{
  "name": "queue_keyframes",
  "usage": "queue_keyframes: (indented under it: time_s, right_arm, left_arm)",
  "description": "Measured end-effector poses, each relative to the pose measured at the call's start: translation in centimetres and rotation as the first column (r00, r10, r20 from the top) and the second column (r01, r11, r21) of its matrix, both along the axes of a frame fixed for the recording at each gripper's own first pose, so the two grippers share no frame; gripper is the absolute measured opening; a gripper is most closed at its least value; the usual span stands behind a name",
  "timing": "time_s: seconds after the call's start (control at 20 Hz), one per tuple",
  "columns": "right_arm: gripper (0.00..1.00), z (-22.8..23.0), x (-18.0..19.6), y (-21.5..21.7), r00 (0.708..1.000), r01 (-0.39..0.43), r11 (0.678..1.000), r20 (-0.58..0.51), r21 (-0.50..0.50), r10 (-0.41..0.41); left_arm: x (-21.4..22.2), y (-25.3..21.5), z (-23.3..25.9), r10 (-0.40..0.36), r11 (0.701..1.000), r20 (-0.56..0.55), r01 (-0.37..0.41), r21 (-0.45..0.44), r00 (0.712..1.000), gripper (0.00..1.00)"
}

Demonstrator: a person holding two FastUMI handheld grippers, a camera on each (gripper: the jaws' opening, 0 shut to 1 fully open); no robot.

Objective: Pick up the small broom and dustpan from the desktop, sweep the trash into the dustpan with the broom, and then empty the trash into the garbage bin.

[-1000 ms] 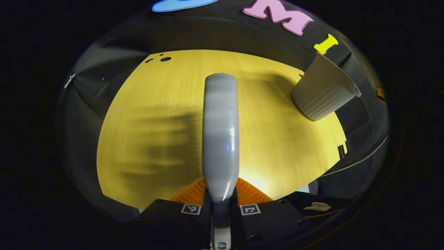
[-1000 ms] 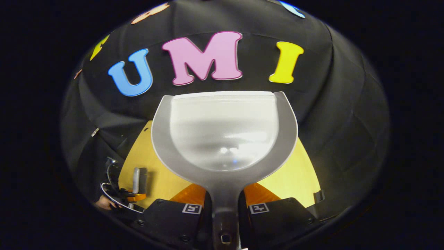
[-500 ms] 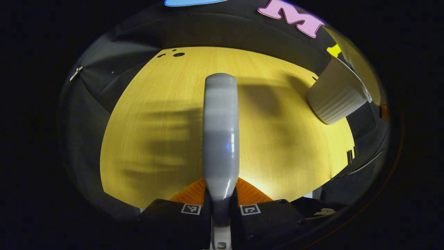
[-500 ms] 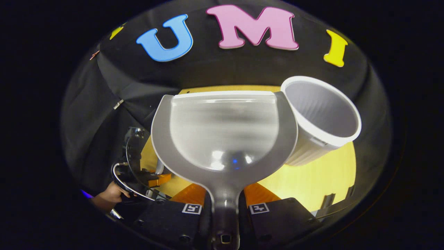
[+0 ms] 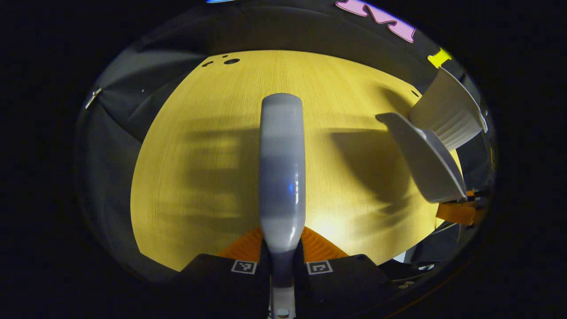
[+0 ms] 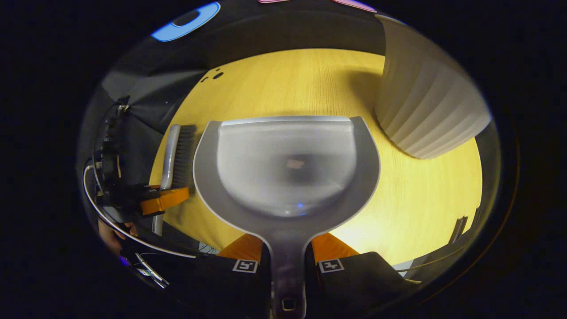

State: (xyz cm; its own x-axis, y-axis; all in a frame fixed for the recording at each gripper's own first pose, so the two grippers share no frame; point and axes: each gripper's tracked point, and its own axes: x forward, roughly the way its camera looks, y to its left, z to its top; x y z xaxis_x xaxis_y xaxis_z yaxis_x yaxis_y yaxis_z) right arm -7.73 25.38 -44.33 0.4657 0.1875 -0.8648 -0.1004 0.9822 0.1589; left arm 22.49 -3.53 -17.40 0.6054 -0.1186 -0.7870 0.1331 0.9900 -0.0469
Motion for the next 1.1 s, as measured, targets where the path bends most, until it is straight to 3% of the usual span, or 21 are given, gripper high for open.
queue_keyframes:
  time_s: [0.35,0.55,0.6,0.7,0.85,0.9,0.95,1.0,1.05,1.1]
  right_arm:
    - [0.35,-3.0,2.6,0.2,0.999,0.047,0.998,0.000,-0.045,-0.047]
    - [0.35,-3.8,2.9,0.4,1.000,0.031,0.996,0.008,-0.083,-0.030]
    - [0.36,-3.8,2.9,0.5,1.000,0.028,0.995,0.007,-0.091,-0.027]
    - [0.36,-3.9,2.8,1.0,1.000,0.022,0.995,0.002,-0.095,-0.022]
    - [0.37,-4.1,2.6,1.6,1.000,0.031,0.998,-0.005,-0.062,-0.031]
    - [0.39,-4.1,2.7,1.9,0.999,0.033,0.998,-0.006,-0.050,-0.034]
    - [0.51,-4.3,2.8,2.0,1.000,0.030,0.999,-0.004,-0.045,-0.030]
    - [0.45,-4.1,2.7,2.0,1.000,0.025,0.999,-0.004,-0.042,-0.025]
    - [0.47,-4.1,2.7,2.2,1.000,0.021,0.999,-0.003,-0.038,-0.021]
    - [0.53,-4.0,2.6,2.2,1.000,0.020,0.999,-0.002,-0.036,-0.020]
  left_arm:
    - [0.8,-0.5,-1.4,0.022,1.000,-0.068,-0.023,-0.002,0.997,0.27]
    - [1.4,-0.3,-1.9,0.043,0.999,-0.114,-0.044,-0.005,0.993,0.30]
    - [1.6,-0.4,-1.9,0.047,0.999,-0.123,-0.048,-0.007,0.991,0.24]
    - [1.8,-0.3,-1.9,0.043,0.999,-0.129,-0.041,0.017,0.991,0.31]
    - [1.9,-0.5,-1.6,0.030,0.998,-0.123,-0.022,0.066,0.992,0.29]
    - [1.9,-0.7,-1.4,0.027,0.997,-0.123,-0.018,0.076,0.992,0.30]
    - [1.9,-0.7,-1.3,0.025,0.996,-0.121,-0.015,0.083,0.992,0.30]
    - [2.0,-0.9,-1.1,0.020,0.996,-0.115,-0.010,0.088,0.993,0.31]
    - [2.2,-0.9,-1.1,0.014,0.995,-0.105,-0.004,0.095,0.994,0.35]
    - [2.2,-1.0,-0.8,0.005,0.995,-0.095,0.005,0.101,0.995,0.32]
